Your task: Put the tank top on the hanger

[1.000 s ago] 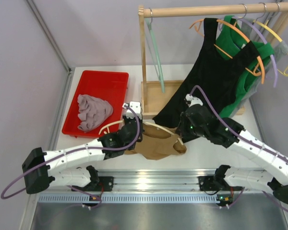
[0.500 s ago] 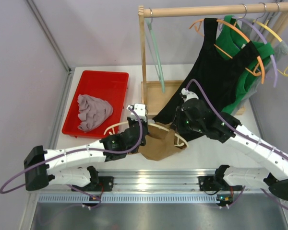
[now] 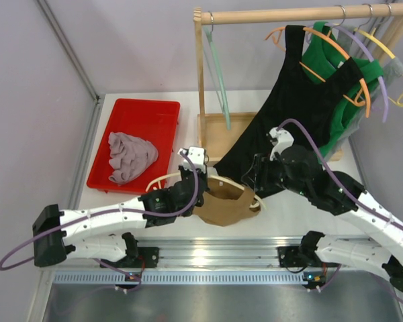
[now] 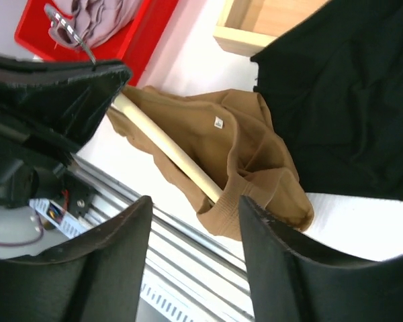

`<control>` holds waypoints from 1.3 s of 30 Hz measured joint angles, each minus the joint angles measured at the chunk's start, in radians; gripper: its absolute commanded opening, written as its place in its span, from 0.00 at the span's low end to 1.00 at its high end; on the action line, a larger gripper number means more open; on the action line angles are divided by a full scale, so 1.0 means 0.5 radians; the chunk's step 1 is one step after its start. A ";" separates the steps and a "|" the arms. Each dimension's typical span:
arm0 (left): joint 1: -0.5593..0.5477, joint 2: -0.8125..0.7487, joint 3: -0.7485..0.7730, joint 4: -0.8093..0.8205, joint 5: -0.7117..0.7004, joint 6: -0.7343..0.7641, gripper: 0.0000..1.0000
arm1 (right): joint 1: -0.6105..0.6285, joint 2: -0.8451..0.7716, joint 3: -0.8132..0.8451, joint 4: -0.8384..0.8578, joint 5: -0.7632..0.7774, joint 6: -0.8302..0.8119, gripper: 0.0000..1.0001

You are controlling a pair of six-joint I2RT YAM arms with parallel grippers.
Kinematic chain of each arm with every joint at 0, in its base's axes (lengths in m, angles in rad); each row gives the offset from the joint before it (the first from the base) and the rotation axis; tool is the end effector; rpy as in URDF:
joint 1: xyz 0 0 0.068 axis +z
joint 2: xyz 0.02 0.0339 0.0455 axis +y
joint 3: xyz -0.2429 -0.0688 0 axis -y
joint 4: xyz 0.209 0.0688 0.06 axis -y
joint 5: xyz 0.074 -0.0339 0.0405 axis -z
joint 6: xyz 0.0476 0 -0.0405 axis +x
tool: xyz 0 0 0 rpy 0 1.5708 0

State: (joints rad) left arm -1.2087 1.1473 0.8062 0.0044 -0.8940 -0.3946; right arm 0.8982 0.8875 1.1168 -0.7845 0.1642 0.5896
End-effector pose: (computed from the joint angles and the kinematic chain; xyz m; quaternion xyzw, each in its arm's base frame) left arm 0.1180 -0.2068 0.2873 0.0615 0.7744 -0.1297 0.6162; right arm 0.1054 0.1198 0.3440 -0.0944 0.8667 0.2754 0.4051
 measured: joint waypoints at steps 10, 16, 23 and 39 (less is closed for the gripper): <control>-0.002 -0.185 0.121 -0.145 0.208 0.017 0.00 | 0.000 -0.224 -0.362 0.182 -0.315 -0.427 0.72; -0.002 -0.252 0.169 -0.197 0.291 0.028 0.00 | 0.001 -0.227 -0.388 0.238 -0.414 -0.533 0.71; -0.002 -0.247 0.201 -0.229 0.347 0.046 0.00 | 0.034 -0.185 -0.388 0.287 -0.439 -0.557 0.51; 0.011 -0.208 0.339 -0.252 0.399 0.101 0.21 | 0.192 -0.220 -0.385 0.340 -0.444 -0.531 0.00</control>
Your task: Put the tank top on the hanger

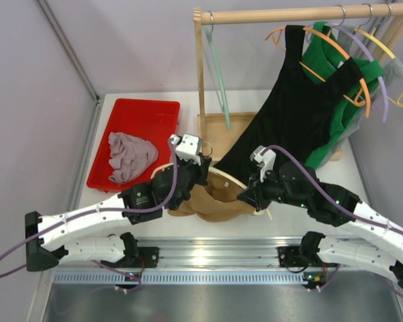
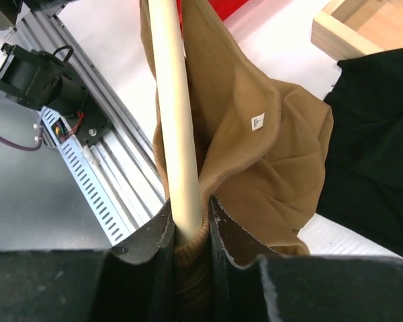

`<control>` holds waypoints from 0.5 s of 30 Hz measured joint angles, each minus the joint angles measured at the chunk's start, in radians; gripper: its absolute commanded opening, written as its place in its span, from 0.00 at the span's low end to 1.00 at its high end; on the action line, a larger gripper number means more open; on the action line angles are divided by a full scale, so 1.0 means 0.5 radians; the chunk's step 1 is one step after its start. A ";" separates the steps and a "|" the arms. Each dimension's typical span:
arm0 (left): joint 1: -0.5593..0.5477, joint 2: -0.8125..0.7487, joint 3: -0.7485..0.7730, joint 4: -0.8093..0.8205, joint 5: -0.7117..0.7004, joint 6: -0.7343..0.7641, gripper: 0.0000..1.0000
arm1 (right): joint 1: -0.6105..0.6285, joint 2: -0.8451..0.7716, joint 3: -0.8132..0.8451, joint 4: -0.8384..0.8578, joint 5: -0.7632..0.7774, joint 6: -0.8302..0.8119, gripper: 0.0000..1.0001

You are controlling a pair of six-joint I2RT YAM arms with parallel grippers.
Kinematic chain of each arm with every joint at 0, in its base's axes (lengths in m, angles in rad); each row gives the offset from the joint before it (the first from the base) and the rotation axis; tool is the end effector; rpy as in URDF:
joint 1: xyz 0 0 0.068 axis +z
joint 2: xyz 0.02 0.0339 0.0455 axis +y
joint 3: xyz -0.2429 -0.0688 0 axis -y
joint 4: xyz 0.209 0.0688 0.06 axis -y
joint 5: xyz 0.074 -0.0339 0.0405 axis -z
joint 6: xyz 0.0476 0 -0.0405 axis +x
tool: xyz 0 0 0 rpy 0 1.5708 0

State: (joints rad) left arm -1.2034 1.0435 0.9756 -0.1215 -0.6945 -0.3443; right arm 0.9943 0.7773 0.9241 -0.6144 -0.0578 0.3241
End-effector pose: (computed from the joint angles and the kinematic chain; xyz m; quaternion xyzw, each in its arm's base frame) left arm 0.1071 -0.1934 0.3483 0.1047 0.7492 -0.2311 0.6118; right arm 0.0813 0.1300 0.3190 -0.2943 0.7990 0.3403 0.3990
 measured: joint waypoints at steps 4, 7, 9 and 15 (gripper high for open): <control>-0.008 -0.002 0.063 -0.006 0.027 0.012 0.43 | 0.000 -0.029 0.016 -0.059 0.126 0.045 0.00; -0.013 -0.015 0.117 0.006 0.053 0.020 0.47 | -0.001 -0.075 0.017 -0.143 0.234 0.082 0.00; -0.013 -0.036 0.134 0.008 0.068 0.029 0.47 | -0.001 -0.104 0.017 -0.183 0.286 0.108 0.00; -0.014 -0.124 0.156 0.000 0.085 0.069 0.45 | -0.001 -0.233 0.018 -0.318 0.483 0.179 0.00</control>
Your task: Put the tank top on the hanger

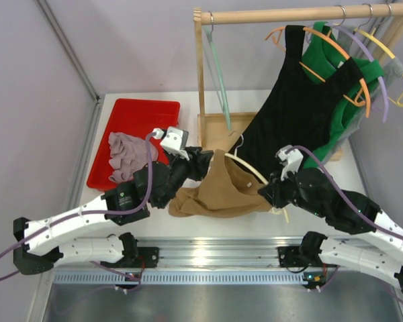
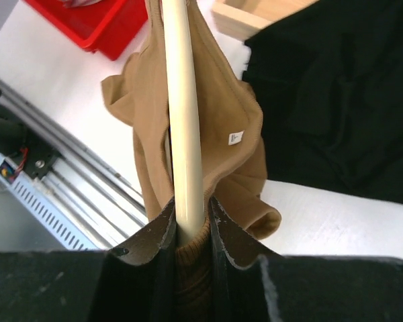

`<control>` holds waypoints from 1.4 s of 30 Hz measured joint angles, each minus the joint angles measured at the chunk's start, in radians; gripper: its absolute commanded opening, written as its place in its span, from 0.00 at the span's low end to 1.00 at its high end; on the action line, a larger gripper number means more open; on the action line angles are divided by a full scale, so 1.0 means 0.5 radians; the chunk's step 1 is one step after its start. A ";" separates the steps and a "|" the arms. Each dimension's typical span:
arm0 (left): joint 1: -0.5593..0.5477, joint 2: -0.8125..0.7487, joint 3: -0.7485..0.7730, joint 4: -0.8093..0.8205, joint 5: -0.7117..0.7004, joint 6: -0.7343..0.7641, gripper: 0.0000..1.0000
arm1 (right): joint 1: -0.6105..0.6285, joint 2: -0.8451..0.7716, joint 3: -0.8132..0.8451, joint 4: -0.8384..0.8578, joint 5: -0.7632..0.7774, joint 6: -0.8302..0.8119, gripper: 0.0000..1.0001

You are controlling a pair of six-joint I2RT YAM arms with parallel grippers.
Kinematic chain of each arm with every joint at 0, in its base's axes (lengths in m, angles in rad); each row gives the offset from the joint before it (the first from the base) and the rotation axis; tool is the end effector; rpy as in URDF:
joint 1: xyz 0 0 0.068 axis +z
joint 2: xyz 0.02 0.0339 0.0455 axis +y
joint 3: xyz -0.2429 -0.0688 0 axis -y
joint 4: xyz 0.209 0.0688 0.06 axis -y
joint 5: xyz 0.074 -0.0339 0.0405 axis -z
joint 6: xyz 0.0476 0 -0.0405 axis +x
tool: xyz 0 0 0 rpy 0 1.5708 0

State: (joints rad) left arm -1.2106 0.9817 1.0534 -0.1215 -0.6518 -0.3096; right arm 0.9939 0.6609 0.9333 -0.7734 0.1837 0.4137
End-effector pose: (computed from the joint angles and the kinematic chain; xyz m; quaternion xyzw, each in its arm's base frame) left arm 0.0978 -0.1778 0.3847 0.1002 0.7140 -0.2818 0.6331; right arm 0.0724 0.0953 0.3186 -0.2003 0.8343 0.2683 0.4381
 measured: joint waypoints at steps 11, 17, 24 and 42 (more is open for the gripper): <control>0.000 -0.180 0.080 -0.024 -0.053 0.070 0.44 | 0.000 0.092 0.491 -0.497 0.577 0.140 0.00; 0.000 -0.196 0.106 -0.049 -0.053 0.098 0.43 | 0.000 0.404 1.012 -0.671 0.870 0.105 0.00; 0.000 -0.197 0.224 -0.104 -0.039 0.117 0.43 | -0.156 0.847 1.598 -0.746 0.932 -0.072 0.00; 0.000 -0.259 0.281 -0.166 0.027 0.153 0.42 | -0.815 1.251 2.316 -0.722 0.415 -0.519 0.00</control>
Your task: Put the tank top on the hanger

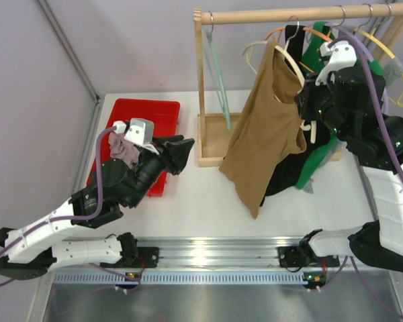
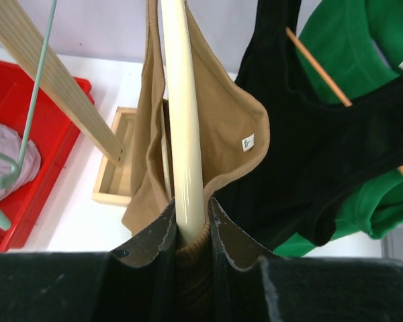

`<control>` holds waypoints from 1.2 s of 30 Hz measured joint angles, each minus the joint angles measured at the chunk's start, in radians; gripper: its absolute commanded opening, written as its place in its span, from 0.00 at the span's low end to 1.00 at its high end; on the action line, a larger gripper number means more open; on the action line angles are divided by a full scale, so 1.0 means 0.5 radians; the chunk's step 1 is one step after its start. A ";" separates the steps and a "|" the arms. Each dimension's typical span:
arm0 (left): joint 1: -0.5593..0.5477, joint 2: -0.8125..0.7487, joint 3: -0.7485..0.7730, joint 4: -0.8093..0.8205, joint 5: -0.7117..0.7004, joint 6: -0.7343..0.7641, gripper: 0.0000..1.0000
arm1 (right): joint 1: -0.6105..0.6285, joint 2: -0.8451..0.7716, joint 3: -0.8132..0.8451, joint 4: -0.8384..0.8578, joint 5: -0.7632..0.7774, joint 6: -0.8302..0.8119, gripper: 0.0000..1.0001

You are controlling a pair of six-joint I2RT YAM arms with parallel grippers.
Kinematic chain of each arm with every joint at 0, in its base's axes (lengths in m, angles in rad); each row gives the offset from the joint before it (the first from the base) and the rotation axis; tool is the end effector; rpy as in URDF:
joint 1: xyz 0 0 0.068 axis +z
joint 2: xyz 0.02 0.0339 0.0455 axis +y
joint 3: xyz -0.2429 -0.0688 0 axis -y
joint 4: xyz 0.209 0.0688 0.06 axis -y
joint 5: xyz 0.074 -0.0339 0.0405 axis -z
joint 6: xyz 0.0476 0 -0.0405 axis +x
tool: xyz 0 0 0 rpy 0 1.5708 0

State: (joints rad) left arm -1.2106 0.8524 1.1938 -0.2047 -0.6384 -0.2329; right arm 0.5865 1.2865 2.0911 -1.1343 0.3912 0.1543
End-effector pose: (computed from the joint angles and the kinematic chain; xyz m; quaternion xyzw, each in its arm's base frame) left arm 0.0788 -0.1287 0.4382 0.0842 0.6620 -0.3180 0.6735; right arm 0.1476 0.0763 0.5006 -0.0607 0.8037 0.0591 0.5889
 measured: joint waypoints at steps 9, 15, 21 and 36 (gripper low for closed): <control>0.000 -0.012 0.032 -0.015 0.030 0.002 0.42 | -0.213 0.059 0.107 0.115 -0.154 -0.147 0.00; 0.000 -0.011 0.034 -0.037 0.036 0.010 0.42 | -0.322 0.089 0.118 0.181 -0.237 -0.201 0.00; 0.000 -0.007 0.040 -0.056 0.040 0.016 0.42 | -0.445 0.156 0.142 0.224 -0.336 -0.220 0.00; 0.000 0.006 0.041 -0.063 0.040 0.015 0.42 | -0.536 0.149 -0.115 0.358 -0.503 -0.188 0.00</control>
State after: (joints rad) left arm -1.2106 0.8555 1.2144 -0.2363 -0.6186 -0.2253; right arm 0.3183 1.3609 2.0335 -0.9554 0.1398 0.0605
